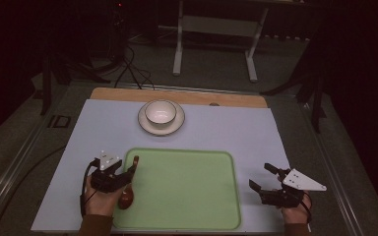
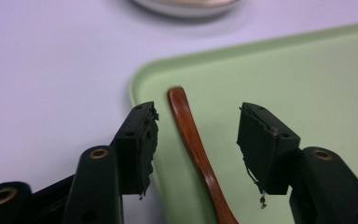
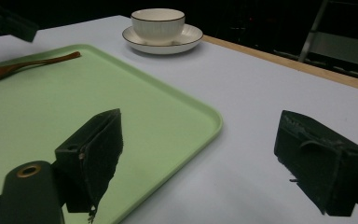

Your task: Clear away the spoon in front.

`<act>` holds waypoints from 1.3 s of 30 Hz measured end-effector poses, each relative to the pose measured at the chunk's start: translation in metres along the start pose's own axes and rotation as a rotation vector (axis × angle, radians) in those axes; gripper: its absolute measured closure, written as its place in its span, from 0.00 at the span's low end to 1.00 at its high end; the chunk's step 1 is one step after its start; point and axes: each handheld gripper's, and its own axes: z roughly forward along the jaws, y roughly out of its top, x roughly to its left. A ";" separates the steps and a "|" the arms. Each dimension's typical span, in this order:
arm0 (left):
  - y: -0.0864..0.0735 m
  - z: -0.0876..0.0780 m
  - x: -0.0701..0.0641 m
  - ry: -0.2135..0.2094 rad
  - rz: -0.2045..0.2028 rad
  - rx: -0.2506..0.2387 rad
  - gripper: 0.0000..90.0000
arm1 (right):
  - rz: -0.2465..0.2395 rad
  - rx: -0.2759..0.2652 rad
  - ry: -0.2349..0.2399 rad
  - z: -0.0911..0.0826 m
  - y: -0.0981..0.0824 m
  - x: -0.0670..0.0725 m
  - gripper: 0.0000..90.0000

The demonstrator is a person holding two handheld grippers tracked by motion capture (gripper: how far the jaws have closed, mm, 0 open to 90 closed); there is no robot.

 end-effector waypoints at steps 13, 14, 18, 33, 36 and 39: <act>-0.005 -0.033 0.018 -0.019 0.106 -0.149 0.45 | -0.001 0.002 -0.001 -0.001 0.000 0.000 0.17; -0.005 -0.035 0.020 -0.018 0.108 -0.156 0.45 | -0.001 0.001 -0.002 -0.001 0.000 -0.001 0.17; -0.007 -0.046 0.026 -0.023 0.108 -0.195 0.44 | -0.001 -0.002 -0.006 -0.002 0.000 -0.001 0.17; -0.024 -0.071 0.049 -0.024 0.066 -0.262 0.42 | 0.002 -0.022 -0.017 -0.005 0.001 -0.003 0.17; -0.026 -0.073 0.051 -0.017 0.062 -0.266 0.42 | -0.003 -0.033 -0.021 -0.006 0.001 -0.003 0.17; -0.026 -0.073 0.053 -0.011 0.053 -0.272 0.42 | -0.006 -0.036 -0.021 -0.007 0.002 -0.002 0.17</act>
